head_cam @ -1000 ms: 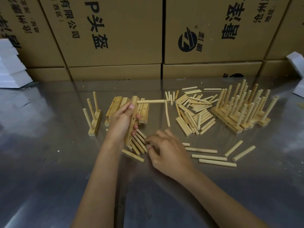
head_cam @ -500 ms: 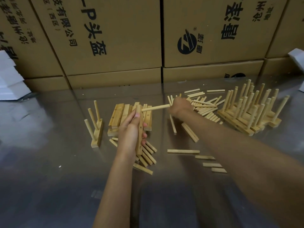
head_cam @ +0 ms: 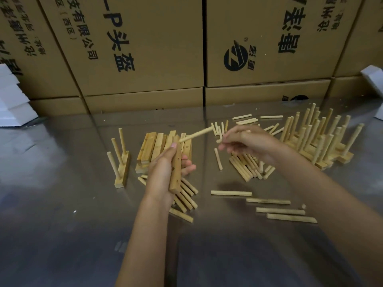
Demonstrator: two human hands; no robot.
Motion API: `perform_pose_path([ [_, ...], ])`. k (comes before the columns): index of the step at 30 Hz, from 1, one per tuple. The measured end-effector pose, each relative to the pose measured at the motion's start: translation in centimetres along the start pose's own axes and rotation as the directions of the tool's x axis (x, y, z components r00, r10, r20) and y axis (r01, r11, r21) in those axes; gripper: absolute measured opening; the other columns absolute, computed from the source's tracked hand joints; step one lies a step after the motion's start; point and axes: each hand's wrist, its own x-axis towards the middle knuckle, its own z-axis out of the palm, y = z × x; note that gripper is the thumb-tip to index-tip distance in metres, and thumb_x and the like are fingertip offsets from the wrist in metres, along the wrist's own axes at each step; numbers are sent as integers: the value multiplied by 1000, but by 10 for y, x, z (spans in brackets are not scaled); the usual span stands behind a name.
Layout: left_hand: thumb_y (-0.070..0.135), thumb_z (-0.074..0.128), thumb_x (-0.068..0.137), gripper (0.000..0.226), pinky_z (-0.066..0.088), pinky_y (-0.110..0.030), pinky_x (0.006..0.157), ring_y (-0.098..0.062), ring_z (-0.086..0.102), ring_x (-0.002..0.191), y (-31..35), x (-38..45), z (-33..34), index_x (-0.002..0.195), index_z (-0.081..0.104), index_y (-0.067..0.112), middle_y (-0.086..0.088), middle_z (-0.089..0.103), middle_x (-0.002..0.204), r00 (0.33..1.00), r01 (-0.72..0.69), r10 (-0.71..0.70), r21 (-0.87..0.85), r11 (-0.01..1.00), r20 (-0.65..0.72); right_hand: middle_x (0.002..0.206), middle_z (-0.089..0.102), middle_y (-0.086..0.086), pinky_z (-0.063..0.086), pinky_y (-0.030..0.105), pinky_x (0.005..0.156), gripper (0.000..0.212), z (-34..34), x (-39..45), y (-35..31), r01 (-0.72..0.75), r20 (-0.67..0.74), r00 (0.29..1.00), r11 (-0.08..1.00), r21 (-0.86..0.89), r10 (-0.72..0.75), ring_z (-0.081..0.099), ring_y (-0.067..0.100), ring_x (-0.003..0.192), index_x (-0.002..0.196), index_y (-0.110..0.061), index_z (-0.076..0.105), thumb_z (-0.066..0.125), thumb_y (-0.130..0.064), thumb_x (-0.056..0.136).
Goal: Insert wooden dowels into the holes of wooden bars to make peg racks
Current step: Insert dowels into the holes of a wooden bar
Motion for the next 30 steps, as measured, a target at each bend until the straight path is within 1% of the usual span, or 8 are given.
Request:
perform_pose_path([
  [4,35,61,98,31,54,-27,49,-14,63,56,-8,-8,12,112,69,9,-5,69,72,997,42,-49,121,992,53,90,77,12,51,20,55,12,22,-61,8,120,1,993,986,111,-121,66,15,70,96,-7,75,76,-10,84],
  [7,42,61,95,30,49,-27,52,-12,62,58,-16,-14,22,114,72,21,2,70,75,996,19,-40,239,971,82,81,76,6,52,20,58,9,49,-84,16,228,-83,971,972,57,-223,64,12,65,92,-13,78,77,-10,83],
  [12,40,58,98,30,43,-27,50,-13,61,57,-19,-18,27,120,67,22,2,66,68,988,-6,-29,222,975,154,77,74,4,54,28,61,8,61,-94,22,312,-137,940,950,-17,-312,62,11,64,90,-12,78,76,-8,84],
  [15,40,58,98,24,43,-28,51,-11,60,59,-21,-18,28,115,69,28,3,66,73,985,-25,-18,244,970,172,78,73,6,55,33,65,6,58,-93,22,329,-185,927,944,-14,-326,64,17,67,89,-12,78,77,-8,84],
  [19,39,58,98,19,43,-26,48,-12,59,56,-20,-20,29,109,71,30,2,66,71,982,-42,-7,248,968,191,77,74,6,54,29,65,6,57,-93,23,337,-194,923,942,-6,-332,65,17,66,88,-12,77,77,-9,83],
  [23,36,58,98,17,42,-24,46,-12,58,51,-20,-21,31,108,70,30,1,65,70,981,-72,20,266,961,193,78,74,11,56,30,66,5,58,-94,24,311,-228,928,949,47,-293,69,31,75,88,-10,77,77,-7,83],
  [28,33,53,101,17,42,-26,46,-14,57,52,-27,-23,38,106,68,26,-1,64,71,982,-116,67,284,952,175,77,75,14,56,22,62,5,63,-97,27,278,-270,937,941,194,-221,71,16,68,90,-1,76,73,-2,86],
  [30,36,52,102,17,42,-26,47,-13,56,53,-31,-24,40,104,67,28,-1,63,71,982,-135,87,295,946,170,79,74,18,57,22,63,7,64,-98,28,236,-281,948,925,299,-151,69,18,67,92,1,75,72,-2,87],
])
